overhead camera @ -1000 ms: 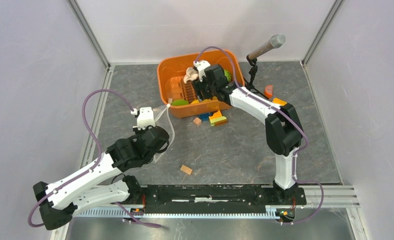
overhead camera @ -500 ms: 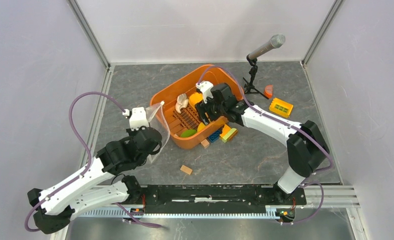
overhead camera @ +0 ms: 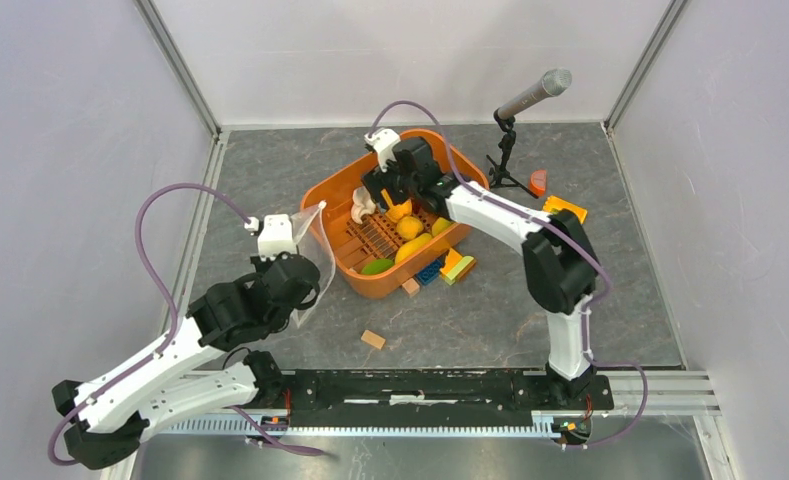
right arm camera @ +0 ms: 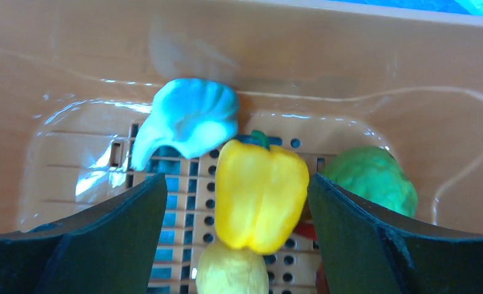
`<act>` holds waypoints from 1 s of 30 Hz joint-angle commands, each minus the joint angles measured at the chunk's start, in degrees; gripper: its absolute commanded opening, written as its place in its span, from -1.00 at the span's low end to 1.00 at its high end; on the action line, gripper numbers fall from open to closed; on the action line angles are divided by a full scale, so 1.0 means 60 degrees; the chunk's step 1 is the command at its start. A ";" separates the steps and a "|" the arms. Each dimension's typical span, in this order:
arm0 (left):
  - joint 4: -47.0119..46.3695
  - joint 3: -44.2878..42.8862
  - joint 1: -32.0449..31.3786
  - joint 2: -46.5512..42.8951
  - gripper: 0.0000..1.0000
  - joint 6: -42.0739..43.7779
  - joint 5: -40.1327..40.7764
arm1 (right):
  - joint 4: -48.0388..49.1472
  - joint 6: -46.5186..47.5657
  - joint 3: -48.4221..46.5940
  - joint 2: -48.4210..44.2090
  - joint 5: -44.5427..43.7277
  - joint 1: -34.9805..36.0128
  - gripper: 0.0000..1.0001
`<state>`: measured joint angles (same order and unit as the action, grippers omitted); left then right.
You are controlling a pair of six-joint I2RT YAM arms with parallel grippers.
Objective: Place the food in the zip-top bag and seal the zipper
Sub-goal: Move the bin to the center of the board, then pick up the fake vegetable from the bin.
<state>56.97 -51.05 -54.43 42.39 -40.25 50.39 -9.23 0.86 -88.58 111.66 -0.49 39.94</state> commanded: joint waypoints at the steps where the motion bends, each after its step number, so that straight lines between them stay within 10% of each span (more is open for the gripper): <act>1: -0.0154 -0.0397 0.0020 -0.0160 -0.95 0.0534 -0.0160 | -0.0909 0.0420 -0.1354 0.1264 -0.0332 -0.0051 0.80; 15: -0.0548 -0.0330 0.0024 0.0379 -0.95 0.1149 -0.1062 | -0.1185 0.0475 -0.1254 0.1712 -0.0569 -0.0161 0.95; 24: -0.0751 -0.0023 0.0027 0.0210 -0.95 0.1129 -0.1509 | -0.0436 0.0035 -0.1086 0.1148 -0.0163 -0.0285 -0.12; 30: -0.0750 0.0011 0.0024 0.0211 -0.95 0.1018 -0.1741 | 0.0279 -0.0129 0.0171 -0.0936 0.0053 -0.0285 -0.18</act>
<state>54.30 -51.18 -54.43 44.10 -35.11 41.30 -13.69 1.15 -91.26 117.97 -1.50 38.28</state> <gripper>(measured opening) 0.040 0.616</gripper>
